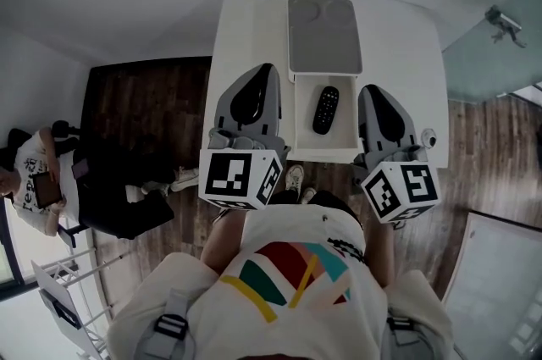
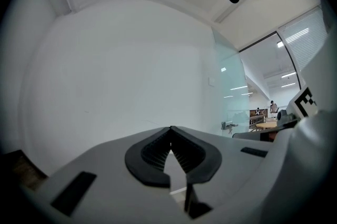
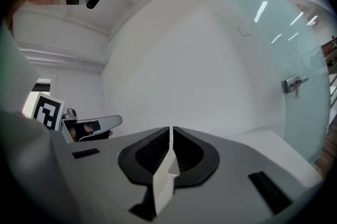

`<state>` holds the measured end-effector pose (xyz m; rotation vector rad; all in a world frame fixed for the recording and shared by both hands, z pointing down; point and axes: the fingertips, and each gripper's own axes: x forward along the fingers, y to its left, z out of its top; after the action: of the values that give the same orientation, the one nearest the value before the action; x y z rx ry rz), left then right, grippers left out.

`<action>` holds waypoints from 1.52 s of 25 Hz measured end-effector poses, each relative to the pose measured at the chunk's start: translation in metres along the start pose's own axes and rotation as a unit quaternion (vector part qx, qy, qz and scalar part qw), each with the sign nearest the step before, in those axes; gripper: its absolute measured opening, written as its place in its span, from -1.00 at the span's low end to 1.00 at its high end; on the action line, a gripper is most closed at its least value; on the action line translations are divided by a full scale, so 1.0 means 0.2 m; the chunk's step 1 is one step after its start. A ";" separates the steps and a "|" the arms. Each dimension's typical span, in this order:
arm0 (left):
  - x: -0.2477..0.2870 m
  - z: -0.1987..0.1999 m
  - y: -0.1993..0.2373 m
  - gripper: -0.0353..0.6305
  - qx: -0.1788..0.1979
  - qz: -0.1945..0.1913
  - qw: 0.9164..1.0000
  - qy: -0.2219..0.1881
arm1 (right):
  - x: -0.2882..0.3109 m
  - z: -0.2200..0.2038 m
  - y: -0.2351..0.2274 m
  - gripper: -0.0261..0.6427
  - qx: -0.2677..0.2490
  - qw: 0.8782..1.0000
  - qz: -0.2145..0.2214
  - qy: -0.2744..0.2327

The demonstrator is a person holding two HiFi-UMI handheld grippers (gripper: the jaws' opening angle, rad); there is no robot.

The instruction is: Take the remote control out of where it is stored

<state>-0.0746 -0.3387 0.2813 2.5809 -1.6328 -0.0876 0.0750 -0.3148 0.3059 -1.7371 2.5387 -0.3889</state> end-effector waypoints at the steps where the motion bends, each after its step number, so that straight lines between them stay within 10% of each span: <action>1: 0.01 -0.01 0.01 -0.88 -0.001 -0.004 1.000 0.002 | 0.01 -0.01 0.00 -0.92 0.002 1.000 -0.004 0.003; 17: 0.16 -0.12 0.11 -0.88 -0.021 0.013 0.999 0.024 | 0.15 -0.12 -0.11 -0.90 0.020 0.998 -0.022 0.047; 20: 0.19 -0.14 0.11 -0.88 -0.024 0.015 0.999 0.028 | 0.19 -0.18 -0.14 -0.51 0.068 0.995 -0.024 0.061; 24: 0.20 -0.19 0.11 -0.88 -0.025 0.014 0.999 0.039 | 0.25 -0.35 -0.15 0.10 0.111 0.988 -0.027 0.106; 38: 0.22 -0.50 0.19 -0.88 -0.021 0.018 0.994 0.108 | 0.34 -1.12 -0.25 0.13 0.168 0.932 -0.106 0.303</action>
<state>-0.0810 -0.3909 0.3850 2.4295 -1.5808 0.1530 0.0568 -0.3532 0.5423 -1.9727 2.3950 -1.4819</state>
